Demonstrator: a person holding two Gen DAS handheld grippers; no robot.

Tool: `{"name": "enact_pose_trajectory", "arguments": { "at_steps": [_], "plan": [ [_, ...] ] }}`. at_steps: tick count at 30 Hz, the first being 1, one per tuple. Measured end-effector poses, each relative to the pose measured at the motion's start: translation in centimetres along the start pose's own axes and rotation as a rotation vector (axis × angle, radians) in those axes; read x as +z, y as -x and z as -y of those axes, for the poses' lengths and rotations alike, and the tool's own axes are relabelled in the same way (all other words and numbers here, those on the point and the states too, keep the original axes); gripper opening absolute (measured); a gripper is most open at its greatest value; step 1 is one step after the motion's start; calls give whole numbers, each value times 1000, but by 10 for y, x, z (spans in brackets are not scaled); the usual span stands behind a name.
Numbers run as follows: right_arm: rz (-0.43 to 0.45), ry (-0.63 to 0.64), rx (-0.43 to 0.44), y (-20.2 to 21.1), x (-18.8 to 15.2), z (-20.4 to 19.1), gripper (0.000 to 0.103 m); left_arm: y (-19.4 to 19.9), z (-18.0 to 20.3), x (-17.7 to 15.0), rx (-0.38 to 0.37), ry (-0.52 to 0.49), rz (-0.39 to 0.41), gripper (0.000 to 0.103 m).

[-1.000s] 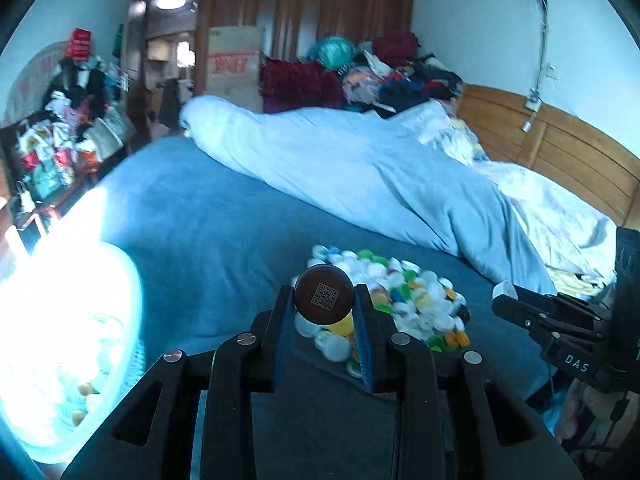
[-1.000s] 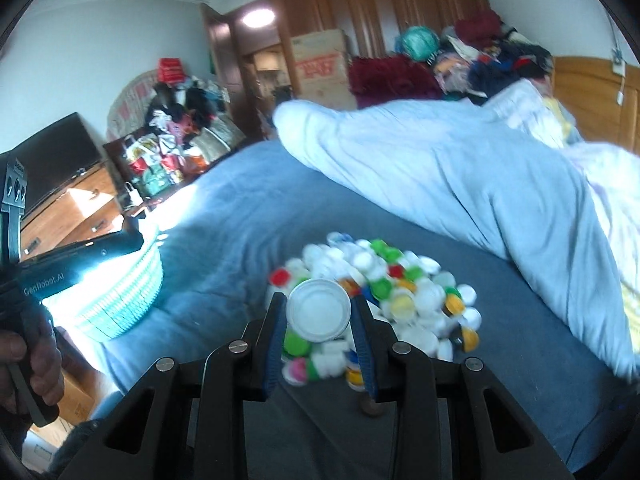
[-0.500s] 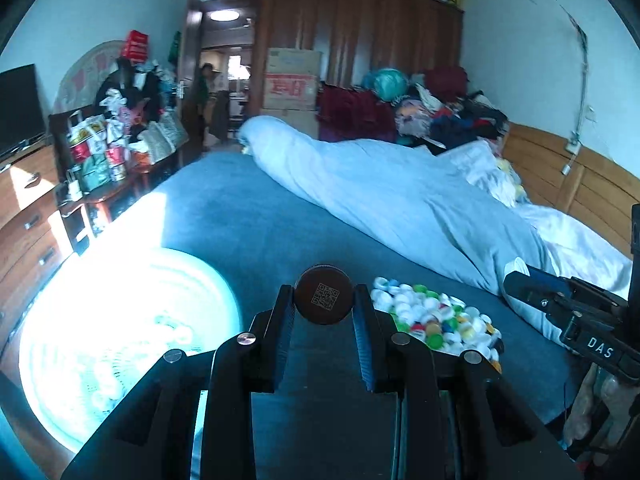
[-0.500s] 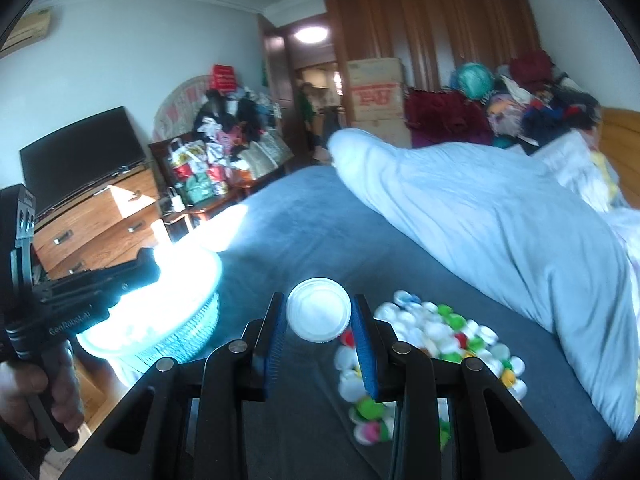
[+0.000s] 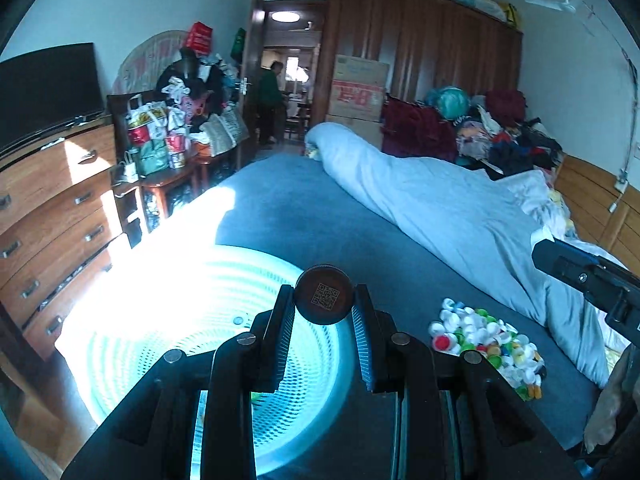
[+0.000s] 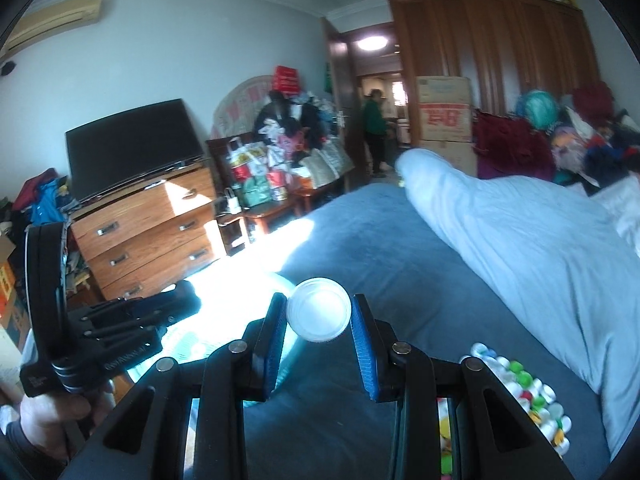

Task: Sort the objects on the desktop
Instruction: 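Lift both caps from the heap and carry them over the basket, then open both tools over the basket to drop the caps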

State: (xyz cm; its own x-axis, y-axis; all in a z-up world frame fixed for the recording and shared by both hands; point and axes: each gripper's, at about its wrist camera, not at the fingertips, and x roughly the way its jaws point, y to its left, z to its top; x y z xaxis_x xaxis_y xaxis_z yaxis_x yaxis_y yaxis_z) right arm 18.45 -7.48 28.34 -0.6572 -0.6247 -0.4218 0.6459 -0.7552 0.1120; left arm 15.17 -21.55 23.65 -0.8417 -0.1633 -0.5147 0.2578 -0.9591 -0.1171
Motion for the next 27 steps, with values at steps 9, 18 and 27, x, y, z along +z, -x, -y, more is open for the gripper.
{"name": "enact_pose_trajectory", "arguments": {
  "at_steps": [9, 18, 27],
  "plan": [
    [-59, 45, 94, -52, 13, -48, 35, -17, -50, -3, 62, 55, -50, 25],
    [-184, 74, 160, -114, 13, -84, 36, -51, -91, -12, 107, 71, -190, 25],
    [-291, 53, 176, -160, -5, -96, 36, -76, -112, -29, 139, 56, -289, 24]
  ]
}}
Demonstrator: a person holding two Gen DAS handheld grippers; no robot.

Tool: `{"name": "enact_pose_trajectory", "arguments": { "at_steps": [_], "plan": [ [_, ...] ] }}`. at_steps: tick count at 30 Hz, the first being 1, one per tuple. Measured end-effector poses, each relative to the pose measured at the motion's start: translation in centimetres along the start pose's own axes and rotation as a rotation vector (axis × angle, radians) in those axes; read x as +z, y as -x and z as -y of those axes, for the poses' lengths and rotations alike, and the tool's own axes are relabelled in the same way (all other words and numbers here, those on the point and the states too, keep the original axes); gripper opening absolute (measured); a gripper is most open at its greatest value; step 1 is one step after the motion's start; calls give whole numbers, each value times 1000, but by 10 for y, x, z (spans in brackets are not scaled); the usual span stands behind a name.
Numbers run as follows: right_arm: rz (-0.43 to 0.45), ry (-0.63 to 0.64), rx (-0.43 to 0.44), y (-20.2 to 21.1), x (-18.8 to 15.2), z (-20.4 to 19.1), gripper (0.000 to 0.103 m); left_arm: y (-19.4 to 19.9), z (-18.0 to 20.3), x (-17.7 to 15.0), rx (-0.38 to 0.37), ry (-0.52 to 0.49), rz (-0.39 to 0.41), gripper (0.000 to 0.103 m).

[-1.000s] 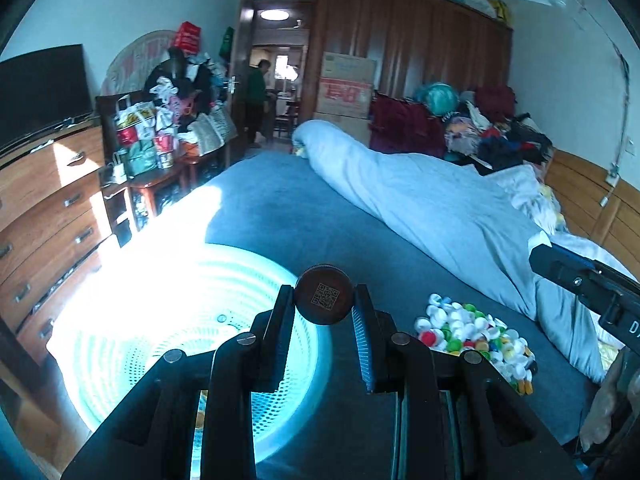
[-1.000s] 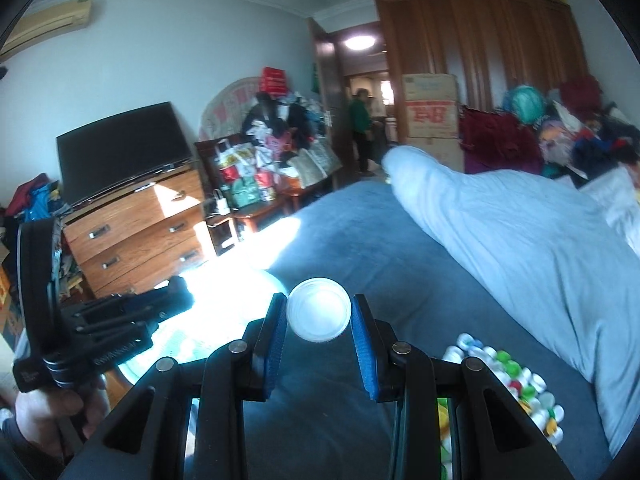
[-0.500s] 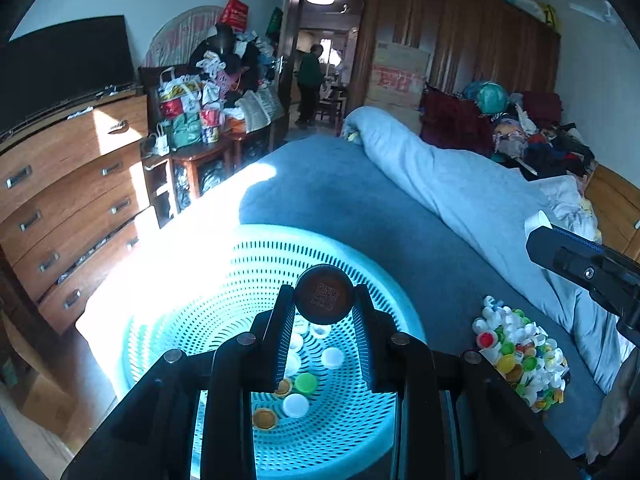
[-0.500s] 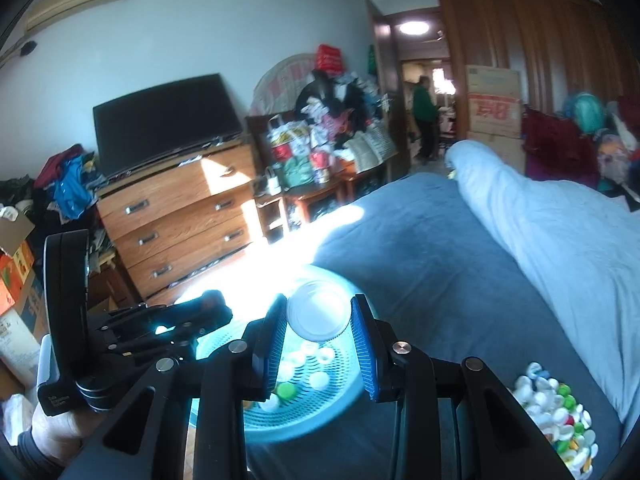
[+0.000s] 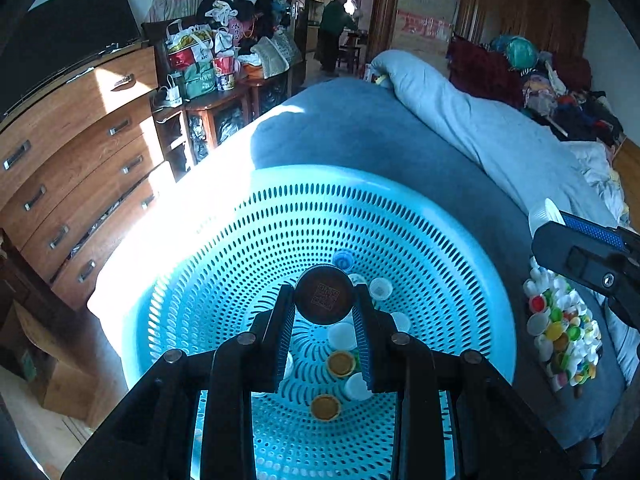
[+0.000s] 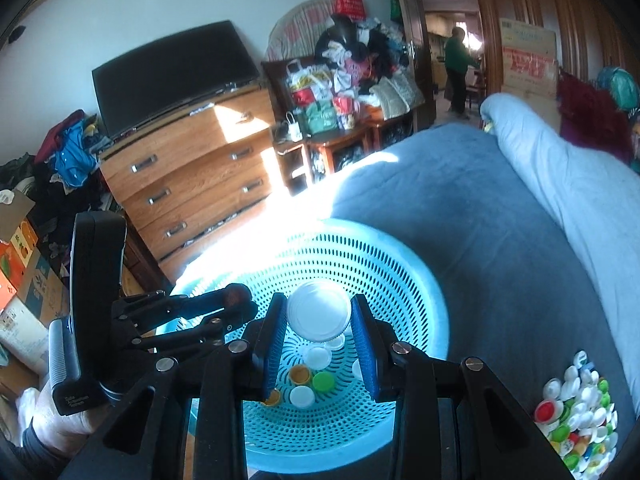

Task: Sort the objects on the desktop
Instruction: 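Open both tools over the basket to drop the caps, then move both open tools back to the cap heap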

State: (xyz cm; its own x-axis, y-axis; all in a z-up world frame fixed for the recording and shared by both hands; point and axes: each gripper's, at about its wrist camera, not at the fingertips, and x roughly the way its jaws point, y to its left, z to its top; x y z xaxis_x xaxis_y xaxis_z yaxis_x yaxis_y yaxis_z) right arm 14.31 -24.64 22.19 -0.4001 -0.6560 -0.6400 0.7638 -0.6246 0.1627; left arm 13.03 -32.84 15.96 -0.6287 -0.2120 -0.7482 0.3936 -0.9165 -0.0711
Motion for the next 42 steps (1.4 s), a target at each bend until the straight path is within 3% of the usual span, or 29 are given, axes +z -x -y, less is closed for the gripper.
{"name": "enact_pose_trajectory", "arguments": {
  "at_steps": [9, 20, 22, 23, 24, 26, 33, 38, 42],
  "plan": [
    [-47, -30, 19, -25, -6, 0, 36, -11, -7, -5, -4, 12, -36, 24],
    [-43, -39, 21, -28, -6, 4, 36, -13, -15, -6, 14, 33, -46, 25],
    [-33, -45, 13, -25, -7, 6, 42, -12, -17, -6, 31, 40, -46, 26],
    [-25, -51, 9, -23, -7, 7, 56, -13, -17, -6, 34, 42, -47, 27],
    [-18, -53, 7, -21, -8, 8, 64, -12, -18, -7, 38, 42, -46, 28],
    [-7, -61, 6, -14, -10, 10, 65, -11, -16, -9, 49, 42, -41, 33],
    [61, -113, 12, 28, -34, 31, 65, 0, 5, -9, 50, 14, -20, 34],
    [136, -164, -89, 88, -84, 65, 65, 30, 48, -5, -43, -53, 63, 34],
    [146, -232, -218, 136, -140, 106, 68, 60, 118, -14, -202, -190, 121, 34]
  ]
}}
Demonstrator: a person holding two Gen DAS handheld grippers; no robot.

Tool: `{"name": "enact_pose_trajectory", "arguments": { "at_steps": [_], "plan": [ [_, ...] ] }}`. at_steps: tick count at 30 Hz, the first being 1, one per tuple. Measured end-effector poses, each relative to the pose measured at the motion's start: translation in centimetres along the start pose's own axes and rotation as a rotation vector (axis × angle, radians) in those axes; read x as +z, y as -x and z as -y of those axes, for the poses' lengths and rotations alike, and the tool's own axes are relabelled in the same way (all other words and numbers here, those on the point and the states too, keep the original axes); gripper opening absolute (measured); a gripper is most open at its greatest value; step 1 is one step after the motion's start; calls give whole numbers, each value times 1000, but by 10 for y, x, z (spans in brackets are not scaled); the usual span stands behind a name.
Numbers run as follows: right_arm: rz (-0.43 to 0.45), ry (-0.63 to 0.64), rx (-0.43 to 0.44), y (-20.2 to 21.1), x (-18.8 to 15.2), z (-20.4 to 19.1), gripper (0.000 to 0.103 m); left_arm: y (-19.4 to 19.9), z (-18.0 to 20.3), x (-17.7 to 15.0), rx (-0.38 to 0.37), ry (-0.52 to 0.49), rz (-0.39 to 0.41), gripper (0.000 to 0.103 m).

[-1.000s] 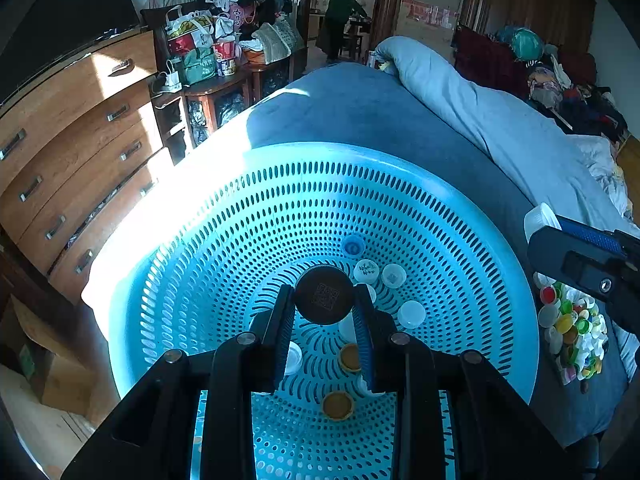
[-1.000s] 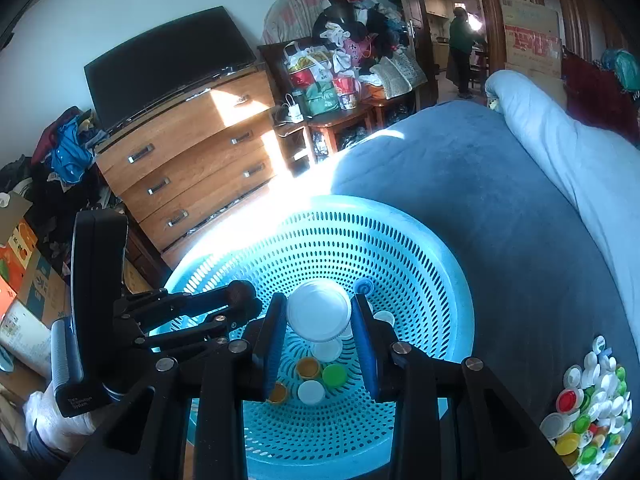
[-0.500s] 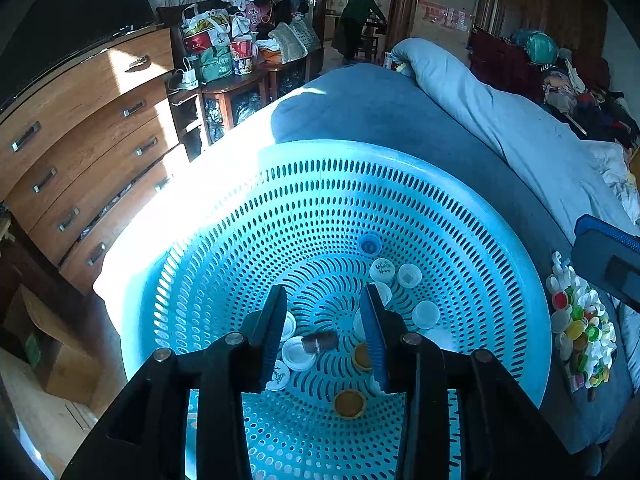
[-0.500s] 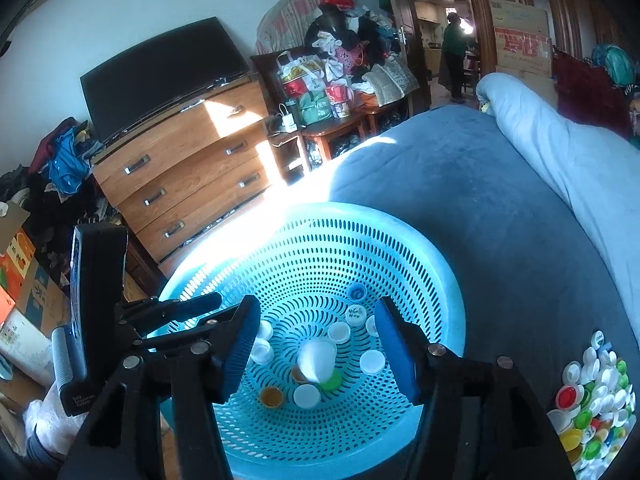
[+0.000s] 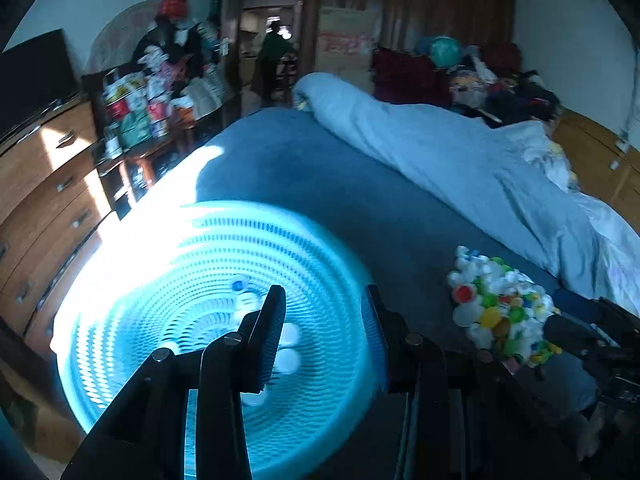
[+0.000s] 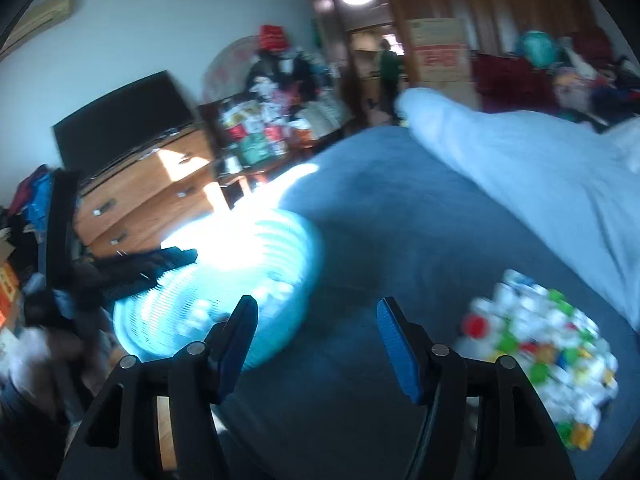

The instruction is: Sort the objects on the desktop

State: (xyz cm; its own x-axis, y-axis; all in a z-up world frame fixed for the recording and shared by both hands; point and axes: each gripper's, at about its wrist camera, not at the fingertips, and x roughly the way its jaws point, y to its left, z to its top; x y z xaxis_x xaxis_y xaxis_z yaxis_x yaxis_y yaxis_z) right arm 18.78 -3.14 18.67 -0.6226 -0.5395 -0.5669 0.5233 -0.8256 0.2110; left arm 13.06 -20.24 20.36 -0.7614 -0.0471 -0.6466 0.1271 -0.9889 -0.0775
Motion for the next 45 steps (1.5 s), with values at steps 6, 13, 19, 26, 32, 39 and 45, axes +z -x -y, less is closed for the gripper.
{"name": "enact_pose_trajectory", "arguments": {
  "at_steps": [6, 13, 19, 26, 32, 39, 45],
  "plan": [
    [-38, -181, -178, 61, -70, 106, 68, -26, 127, -28, -262, -227, -72, 34],
    [-76, -324, -232, 106, -127, 167, 68, -122, 187, -84, -404, -267, -263, 33],
    [-85, -394, -214, 105, -147, 198, 68, -149, 235, -109, -443, -334, -344, 33],
    [-118, -422, -165, 86, -160, 215, 68, -166, 256, -115, -380, -370, -372, 33],
    [-221, -357, -128, 31, -158, 217, 68, -146, 232, -120, -404, -332, -314, 33],
    [-298, -269, -208, -14, -162, 218, 39, -159, 222, -129, -418, -310, -320, 33],
    [-288, -295, -194, -4, -167, 222, 32, -162, 236, -138, -457, -366, -281, 33]
  ]
}}
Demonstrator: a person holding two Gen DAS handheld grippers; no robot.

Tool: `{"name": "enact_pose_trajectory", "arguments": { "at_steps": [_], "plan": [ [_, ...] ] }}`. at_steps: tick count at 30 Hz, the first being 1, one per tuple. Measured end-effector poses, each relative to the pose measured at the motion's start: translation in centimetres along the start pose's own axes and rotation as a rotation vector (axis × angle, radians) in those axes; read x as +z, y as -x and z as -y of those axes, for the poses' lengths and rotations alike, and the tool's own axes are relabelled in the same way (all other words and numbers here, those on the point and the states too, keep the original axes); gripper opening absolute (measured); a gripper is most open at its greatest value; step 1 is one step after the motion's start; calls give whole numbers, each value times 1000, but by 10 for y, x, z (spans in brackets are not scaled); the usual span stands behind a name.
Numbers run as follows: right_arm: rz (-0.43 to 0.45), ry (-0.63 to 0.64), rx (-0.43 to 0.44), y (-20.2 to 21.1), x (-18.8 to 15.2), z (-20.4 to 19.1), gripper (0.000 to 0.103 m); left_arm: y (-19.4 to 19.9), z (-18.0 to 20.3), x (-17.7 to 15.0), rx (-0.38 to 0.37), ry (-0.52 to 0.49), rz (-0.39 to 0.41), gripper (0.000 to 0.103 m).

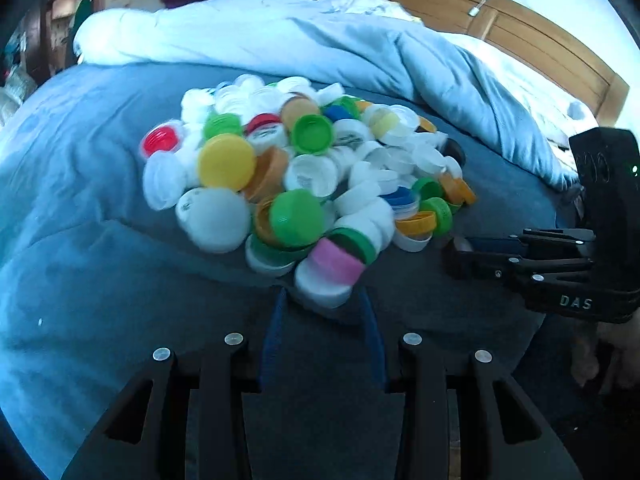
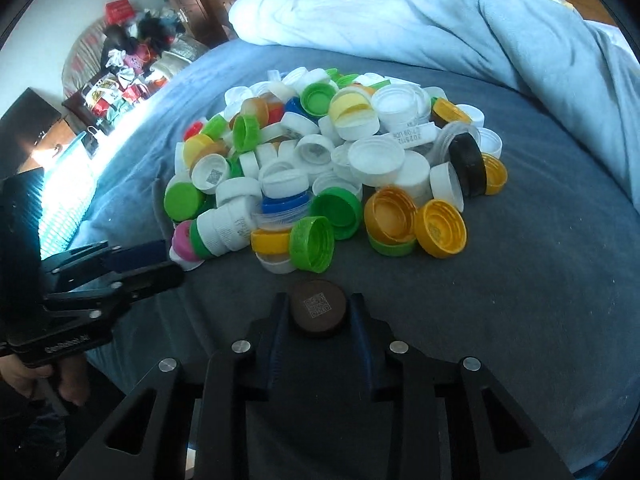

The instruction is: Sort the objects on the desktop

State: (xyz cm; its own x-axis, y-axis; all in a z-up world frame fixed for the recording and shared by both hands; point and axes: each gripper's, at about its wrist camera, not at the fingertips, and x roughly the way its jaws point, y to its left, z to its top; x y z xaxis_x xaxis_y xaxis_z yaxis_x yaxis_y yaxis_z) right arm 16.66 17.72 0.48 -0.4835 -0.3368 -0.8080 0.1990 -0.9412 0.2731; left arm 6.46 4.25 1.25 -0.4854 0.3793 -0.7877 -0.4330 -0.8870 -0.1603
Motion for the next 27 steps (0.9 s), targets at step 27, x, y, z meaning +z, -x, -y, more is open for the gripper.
{"name": "enact_pose_trajectory", "arguments": {
  "at_steps": [27],
  "plan": [
    [5, -47, 43, -6, 4, 9, 33, 24, 7, 7, -3, -59, 33, 33]
  ]
}}
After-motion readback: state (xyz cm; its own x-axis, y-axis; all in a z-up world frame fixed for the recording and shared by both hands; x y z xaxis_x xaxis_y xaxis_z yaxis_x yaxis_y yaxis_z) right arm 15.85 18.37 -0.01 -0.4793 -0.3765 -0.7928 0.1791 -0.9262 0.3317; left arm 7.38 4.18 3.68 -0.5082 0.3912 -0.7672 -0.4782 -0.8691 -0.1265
